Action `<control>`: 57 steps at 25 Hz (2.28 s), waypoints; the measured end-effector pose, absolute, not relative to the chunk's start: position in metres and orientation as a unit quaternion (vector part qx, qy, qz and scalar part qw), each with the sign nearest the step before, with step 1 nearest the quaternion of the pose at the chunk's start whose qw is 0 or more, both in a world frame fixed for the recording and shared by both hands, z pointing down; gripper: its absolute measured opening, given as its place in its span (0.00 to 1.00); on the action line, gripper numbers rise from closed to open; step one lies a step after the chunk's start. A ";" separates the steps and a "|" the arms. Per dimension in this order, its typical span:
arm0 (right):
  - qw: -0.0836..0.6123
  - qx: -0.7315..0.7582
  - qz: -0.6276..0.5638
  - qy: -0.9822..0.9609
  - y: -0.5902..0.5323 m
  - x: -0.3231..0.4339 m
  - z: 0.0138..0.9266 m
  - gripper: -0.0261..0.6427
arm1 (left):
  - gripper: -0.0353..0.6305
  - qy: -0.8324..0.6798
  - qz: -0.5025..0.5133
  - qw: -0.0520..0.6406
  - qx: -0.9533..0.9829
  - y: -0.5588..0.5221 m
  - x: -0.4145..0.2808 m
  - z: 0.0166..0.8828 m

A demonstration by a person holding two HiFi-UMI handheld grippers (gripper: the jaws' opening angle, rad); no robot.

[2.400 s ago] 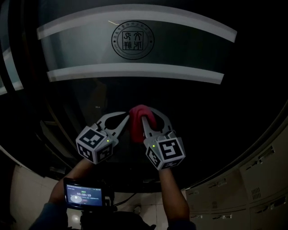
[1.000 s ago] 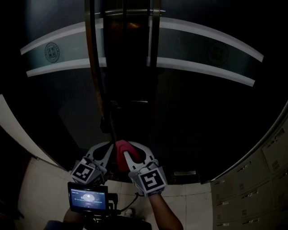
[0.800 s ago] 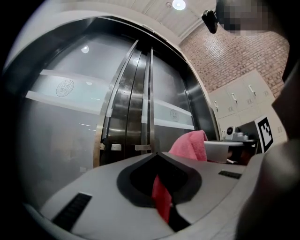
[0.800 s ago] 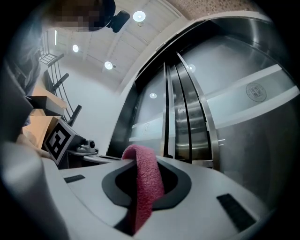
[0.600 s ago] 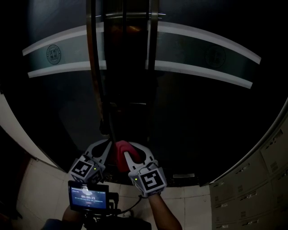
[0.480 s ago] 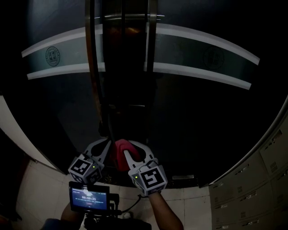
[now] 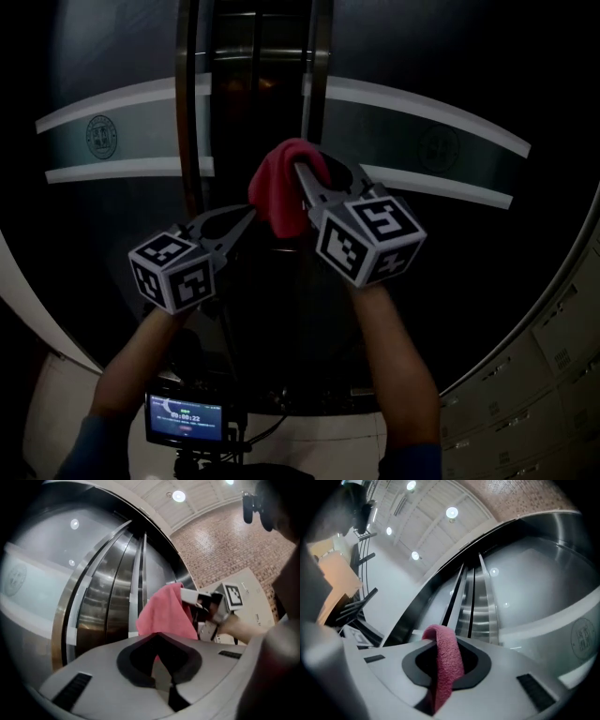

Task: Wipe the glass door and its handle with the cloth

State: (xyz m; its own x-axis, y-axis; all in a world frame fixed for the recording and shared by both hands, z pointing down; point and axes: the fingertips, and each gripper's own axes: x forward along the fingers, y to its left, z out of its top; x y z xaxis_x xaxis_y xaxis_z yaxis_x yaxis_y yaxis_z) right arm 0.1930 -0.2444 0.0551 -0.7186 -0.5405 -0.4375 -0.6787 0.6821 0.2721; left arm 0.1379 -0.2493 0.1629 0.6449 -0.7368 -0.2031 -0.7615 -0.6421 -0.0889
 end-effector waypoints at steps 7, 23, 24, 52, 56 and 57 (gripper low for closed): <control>0.138 -0.390 0.267 0.870 -0.294 0.201 -0.062 0.08 | 0.07 0.398 0.065 0.122 -0.907 -0.274 0.141 0.130; 0.092 -0.387 0.294 0.869 -0.340 0.201 0.037 0.08 | 0.07 0.438 0.088 0.097 -0.890 -0.298 0.129 0.158; 0.089 -0.381 0.286 0.874 -0.340 0.199 0.057 0.08 | 0.07 0.441 0.084 0.097 -0.888 -0.299 0.130 0.163; 0.135 -0.289 0.148 0.936 -0.309 0.149 0.167 0.08 | 0.07 0.505 0.014 0.110 -0.856 -0.295 0.085 0.194; 0.158 -0.262 0.192 0.932 -0.295 0.103 0.085 0.08 | 0.07 0.509 0.020 0.116 -0.853 -0.291 0.039 0.180; 0.164 -0.260 0.206 0.929 -0.291 0.090 0.062 0.08 | 0.07 0.507 0.018 0.117 -0.854 -0.291 0.028 0.179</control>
State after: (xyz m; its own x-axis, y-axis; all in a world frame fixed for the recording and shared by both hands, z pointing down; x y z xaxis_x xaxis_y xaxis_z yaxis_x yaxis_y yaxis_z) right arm 0.0903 -0.2910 0.0624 -0.8114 -0.4155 -0.4110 -0.5503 0.7801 0.2978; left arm 0.0275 -0.2909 0.1789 0.4844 -0.8618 -0.1503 -0.8704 -0.4577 -0.1813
